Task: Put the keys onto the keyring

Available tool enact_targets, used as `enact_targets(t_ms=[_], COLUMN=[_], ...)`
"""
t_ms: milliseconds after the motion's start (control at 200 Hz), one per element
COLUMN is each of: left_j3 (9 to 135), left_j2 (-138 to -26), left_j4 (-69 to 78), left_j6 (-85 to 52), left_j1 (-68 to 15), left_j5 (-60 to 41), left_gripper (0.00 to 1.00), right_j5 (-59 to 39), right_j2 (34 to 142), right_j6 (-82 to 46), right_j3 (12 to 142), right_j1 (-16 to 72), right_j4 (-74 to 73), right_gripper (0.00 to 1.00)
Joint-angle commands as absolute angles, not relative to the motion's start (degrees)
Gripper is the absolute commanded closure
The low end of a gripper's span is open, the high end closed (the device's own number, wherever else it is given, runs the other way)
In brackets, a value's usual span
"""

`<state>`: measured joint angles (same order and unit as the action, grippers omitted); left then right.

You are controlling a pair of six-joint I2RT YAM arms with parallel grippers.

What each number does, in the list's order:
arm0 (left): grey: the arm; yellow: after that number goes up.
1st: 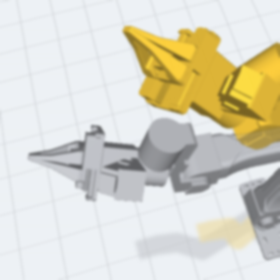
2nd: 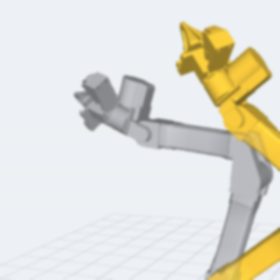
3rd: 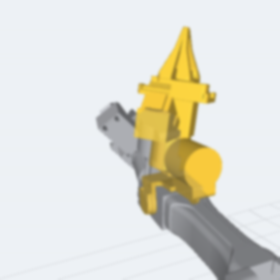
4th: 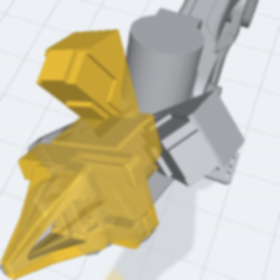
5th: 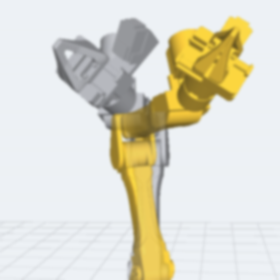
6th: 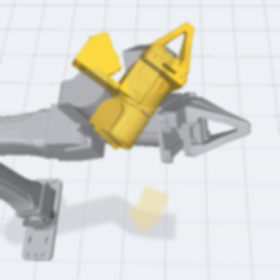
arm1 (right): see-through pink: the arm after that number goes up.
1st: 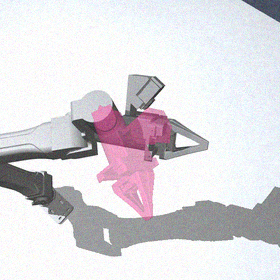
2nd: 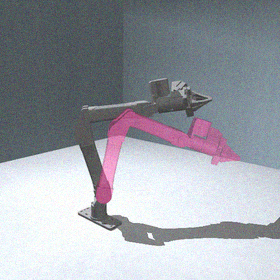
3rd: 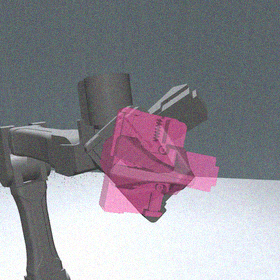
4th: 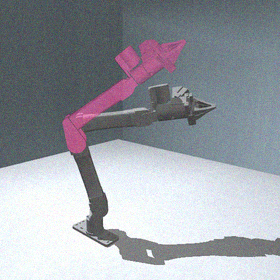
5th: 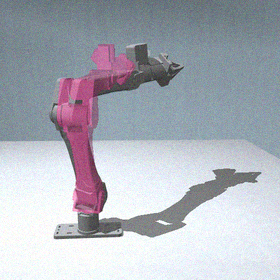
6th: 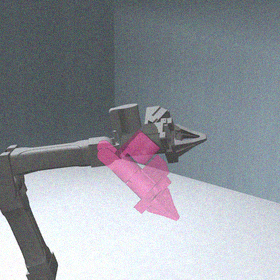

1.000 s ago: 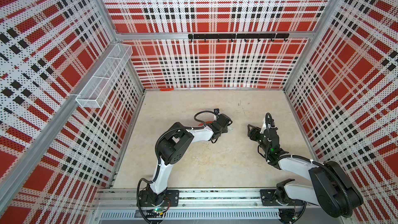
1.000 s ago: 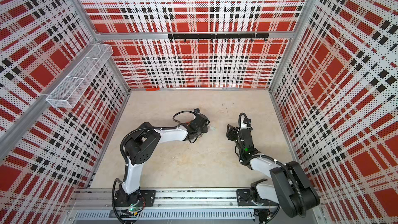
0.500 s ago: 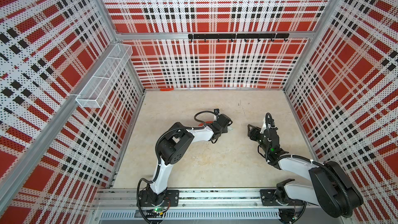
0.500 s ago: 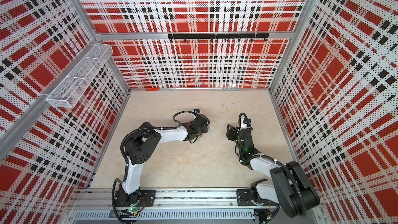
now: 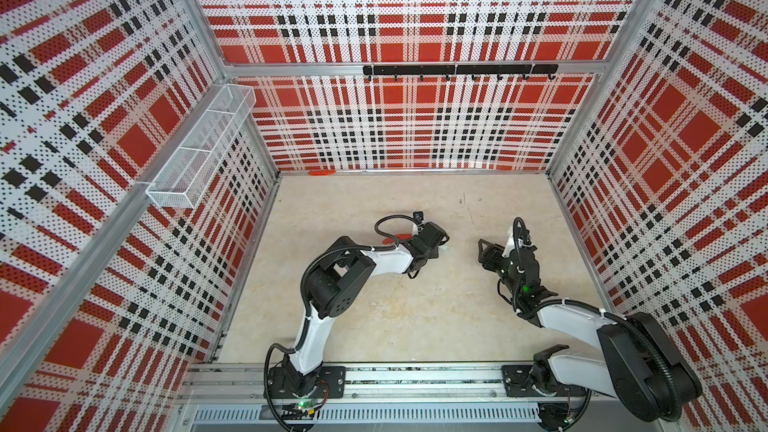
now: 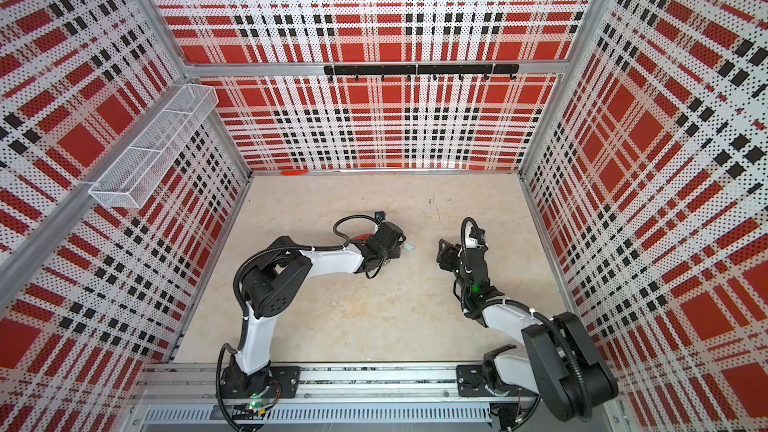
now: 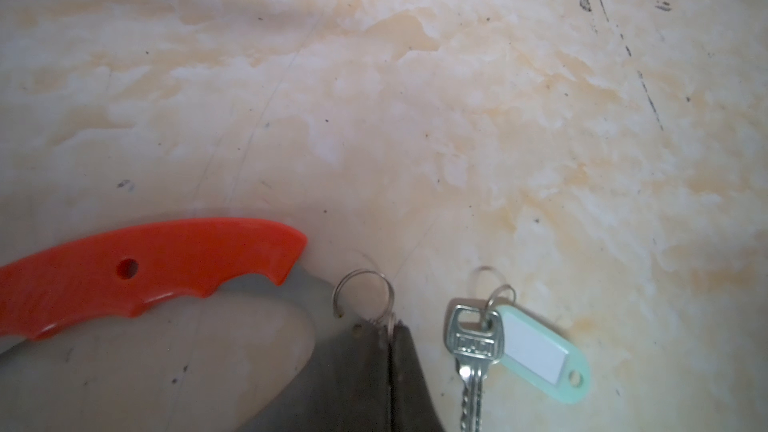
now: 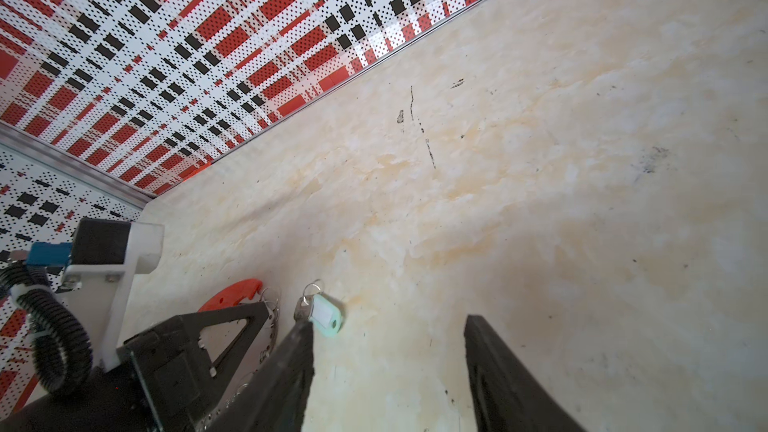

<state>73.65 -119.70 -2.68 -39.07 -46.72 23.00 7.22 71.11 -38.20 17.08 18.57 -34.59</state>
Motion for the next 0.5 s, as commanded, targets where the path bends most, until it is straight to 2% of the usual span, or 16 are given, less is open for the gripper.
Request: enact_targets(t_ms=[0, 301, 411, 471, 496], left_j3=[73.22, 72.25, 72.47, 73.8, 74.47], left_j2=[-117.55, -106.42, -101.49, -99.45, -98.81], left_j4=[-5.18, -5.71, -5.47, -6.99, -8.1], left_j6=[-36.63, -21.77, -12.79, -10.64, -10.4], left_j1=[-47.76, -48.6, -49.14, -48.68, -48.19], left_j5=[25.77, 24.09, 24.72, 22.45, 20.56], left_gripper=[1.0, 1.0, 1.0, 1.0, 1.0], right_j5=[8.76, 15.99, 19.17, 19.68, 19.96], right_j2=[69.69, 64.53, 61.4, 59.69, 59.21], right_j6=[-37.18, -34.59, -32.31, -32.17, -32.16], right_j3=[17.75, 17.71, 22.63, 26.71, 28.11], right_j1=[18.19, 18.27, 18.29, 18.24, 18.32], right_j4=[-35.31, -31.87, -21.17, -14.98, -12.57], right_gripper=[0.39, 0.37, 0.39, 0.45, 0.51])
